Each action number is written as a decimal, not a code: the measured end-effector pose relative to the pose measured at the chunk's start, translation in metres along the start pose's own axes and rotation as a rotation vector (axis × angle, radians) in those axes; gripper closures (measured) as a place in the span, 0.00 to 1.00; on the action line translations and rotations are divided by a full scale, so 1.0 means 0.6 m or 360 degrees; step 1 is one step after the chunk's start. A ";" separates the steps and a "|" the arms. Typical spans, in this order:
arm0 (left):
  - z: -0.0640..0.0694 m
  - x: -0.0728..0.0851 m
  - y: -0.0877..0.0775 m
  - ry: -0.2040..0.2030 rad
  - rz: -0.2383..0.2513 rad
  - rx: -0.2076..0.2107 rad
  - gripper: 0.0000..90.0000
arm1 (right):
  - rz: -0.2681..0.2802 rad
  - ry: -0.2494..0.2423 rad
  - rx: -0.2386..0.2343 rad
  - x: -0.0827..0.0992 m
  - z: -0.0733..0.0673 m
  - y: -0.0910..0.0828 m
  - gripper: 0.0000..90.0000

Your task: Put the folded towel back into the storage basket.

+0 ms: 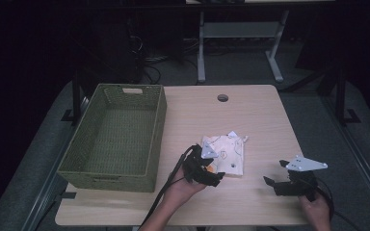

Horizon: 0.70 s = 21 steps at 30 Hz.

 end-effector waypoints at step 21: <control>-0.044 -0.042 0.096 -0.0113 -0.0083 -0.0054 0.30 | 0.0027 0.0014 -0.0013 -0.001 0.005 -0.004 0.15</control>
Point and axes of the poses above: each handheld gripper's, and its own axes: y roughly forward along the jaws, x roughly out of its underside, z roughly to its right, the point moved 3 cm from there along y, roughly forward along the jaws, and after that the axes turned 13 degrees about z, right-handed, at the moved point
